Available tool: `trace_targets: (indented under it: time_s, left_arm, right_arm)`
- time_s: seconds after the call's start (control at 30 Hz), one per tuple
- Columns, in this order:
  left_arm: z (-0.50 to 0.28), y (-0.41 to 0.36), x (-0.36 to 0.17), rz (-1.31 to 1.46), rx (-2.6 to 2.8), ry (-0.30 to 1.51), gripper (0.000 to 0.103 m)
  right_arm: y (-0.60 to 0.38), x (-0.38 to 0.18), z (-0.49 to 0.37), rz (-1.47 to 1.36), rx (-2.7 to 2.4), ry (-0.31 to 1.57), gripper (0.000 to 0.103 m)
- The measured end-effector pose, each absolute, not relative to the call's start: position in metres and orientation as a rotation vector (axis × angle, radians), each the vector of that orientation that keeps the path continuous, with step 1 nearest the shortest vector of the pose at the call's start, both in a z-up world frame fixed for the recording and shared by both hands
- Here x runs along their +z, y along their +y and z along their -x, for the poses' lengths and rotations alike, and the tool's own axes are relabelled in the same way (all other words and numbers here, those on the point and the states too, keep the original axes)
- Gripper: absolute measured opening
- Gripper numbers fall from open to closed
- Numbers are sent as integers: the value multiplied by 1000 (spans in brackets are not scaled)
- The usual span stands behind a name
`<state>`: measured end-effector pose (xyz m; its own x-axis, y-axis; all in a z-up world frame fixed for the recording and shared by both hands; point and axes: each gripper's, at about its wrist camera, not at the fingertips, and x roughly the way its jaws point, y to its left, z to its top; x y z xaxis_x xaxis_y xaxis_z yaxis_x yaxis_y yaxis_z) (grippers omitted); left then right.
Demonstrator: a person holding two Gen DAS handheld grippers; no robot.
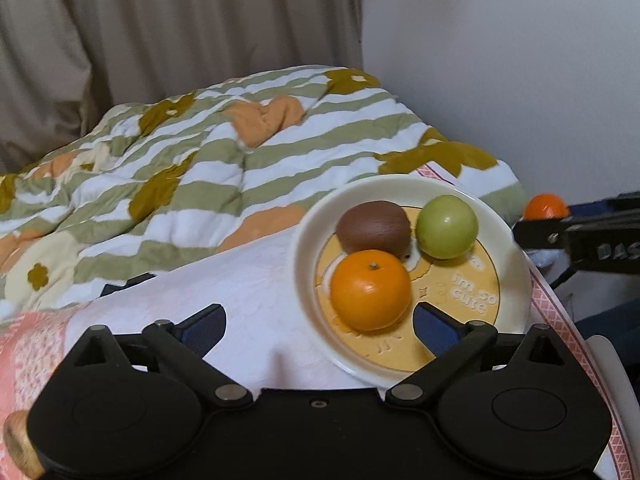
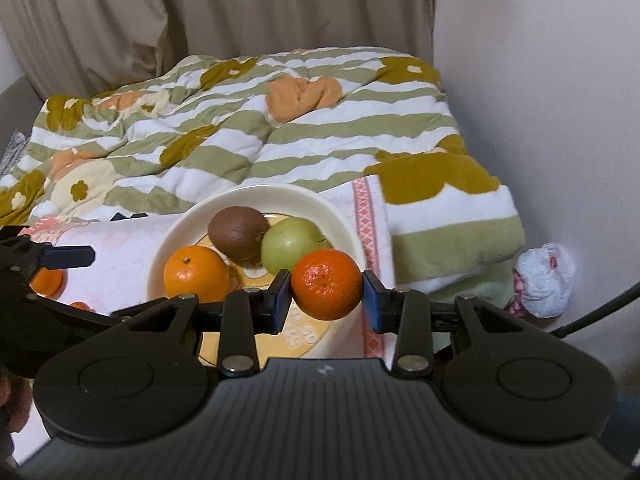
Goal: Organize fruits
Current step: 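Release the orange into the bowl with the left tool while the right tool releases the tangerine, then withdraw both tools from the bowl back over the remaining fruits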
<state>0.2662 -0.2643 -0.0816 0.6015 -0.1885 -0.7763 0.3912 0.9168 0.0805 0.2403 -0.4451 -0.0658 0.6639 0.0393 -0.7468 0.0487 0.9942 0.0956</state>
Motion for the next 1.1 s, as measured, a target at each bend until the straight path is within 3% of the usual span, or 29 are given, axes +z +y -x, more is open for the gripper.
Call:
trace_targets:
  time_s: [0.67, 0.73, 0.8, 1.1]
  left_arm:
    - [-235, -224, -78, -165, -246, 882, 102]
    - [-233, -222, -77, -165, -241, 881, 102]
    - [-231, -221, -76, -168, -240, 880, 102]
    - [-210, -221, -63, -168, -229, 850, 102]
  right_arm:
    - [-406, -124, -266, -10, 112, 886, 54]
    - [-406, -122, -263, -10, 118, 867, 69]
    - [-406, -118, -260, -7, 110, 840, 103]
    - [-411, -99, -242, -17, 95, 802, 103]
